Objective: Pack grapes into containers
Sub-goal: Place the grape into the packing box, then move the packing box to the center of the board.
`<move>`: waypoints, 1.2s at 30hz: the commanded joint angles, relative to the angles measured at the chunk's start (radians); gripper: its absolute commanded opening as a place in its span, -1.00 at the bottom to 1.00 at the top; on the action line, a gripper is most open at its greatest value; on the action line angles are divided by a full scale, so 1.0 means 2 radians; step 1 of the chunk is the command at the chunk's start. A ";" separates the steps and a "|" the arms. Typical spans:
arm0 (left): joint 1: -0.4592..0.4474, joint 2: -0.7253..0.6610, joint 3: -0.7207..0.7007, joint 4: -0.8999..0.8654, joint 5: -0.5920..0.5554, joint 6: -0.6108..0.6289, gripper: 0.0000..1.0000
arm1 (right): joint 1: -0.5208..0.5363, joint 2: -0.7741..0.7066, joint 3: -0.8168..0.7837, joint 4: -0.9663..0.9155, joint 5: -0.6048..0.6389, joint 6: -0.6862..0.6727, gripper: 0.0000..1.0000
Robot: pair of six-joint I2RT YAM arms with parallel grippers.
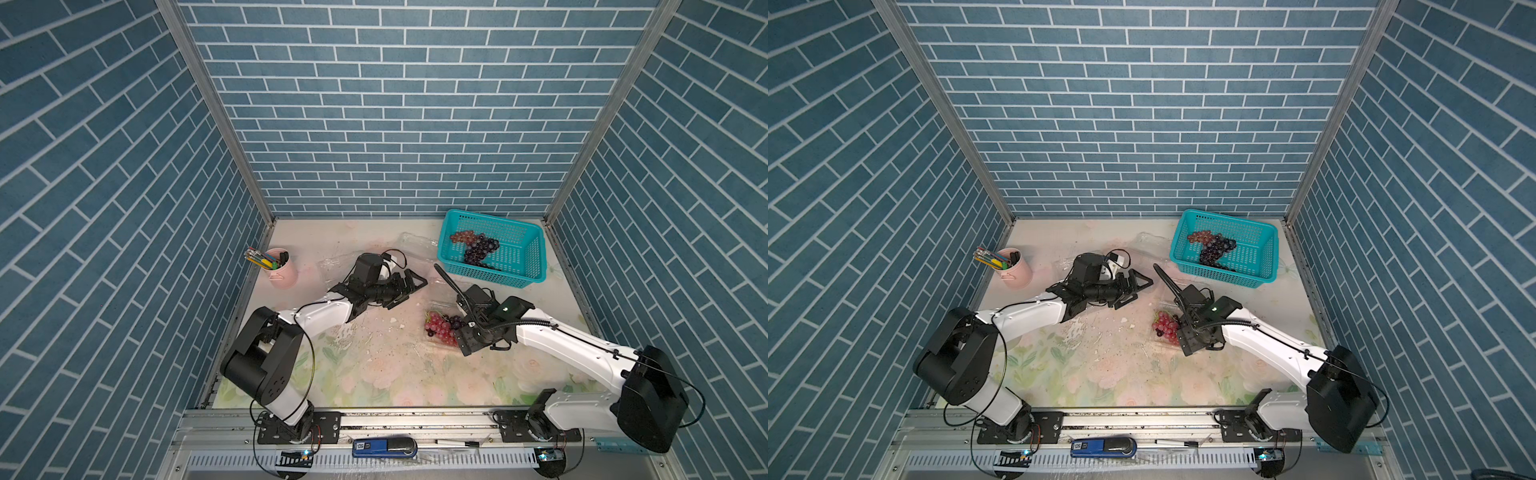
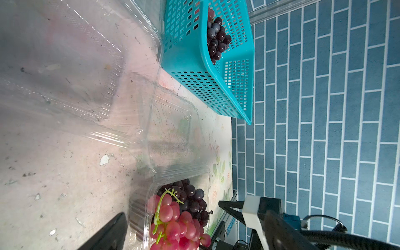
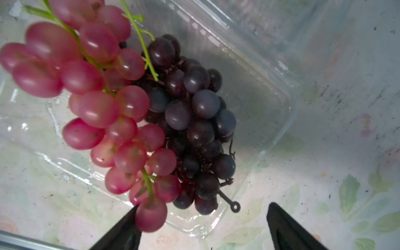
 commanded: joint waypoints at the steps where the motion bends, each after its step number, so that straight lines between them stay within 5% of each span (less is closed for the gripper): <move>1: -0.001 -0.009 -0.009 0.004 0.002 0.004 0.99 | 0.001 0.013 0.016 -0.011 0.040 0.019 0.81; 10: -0.001 -0.018 -0.014 0.000 0.000 0.004 0.99 | -0.001 0.039 0.026 0.002 0.042 0.019 0.81; 19: -0.002 -0.019 -0.015 -0.007 0.004 0.005 0.99 | -0.029 -0.037 0.044 -0.012 0.014 0.021 0.96; 24: -0.009 -0.010 -0.019 0.000 0.006 -0.006 0.99 | -0.123 -0.081 0.014 0.049 -0.064 0.066 0.96; 29: -0.016 0.015 -0.024 0.035 0.000 -0.035 0.99 | -0.181 -0.045 -0.011 0.152 -0.161 0.117 0.97; 36: -0.025 0.064 -0.002 0.063 0.002 -0.046 0.99 | -0.200 0.012 -0.030 0.230 -0.209 0.129 0.97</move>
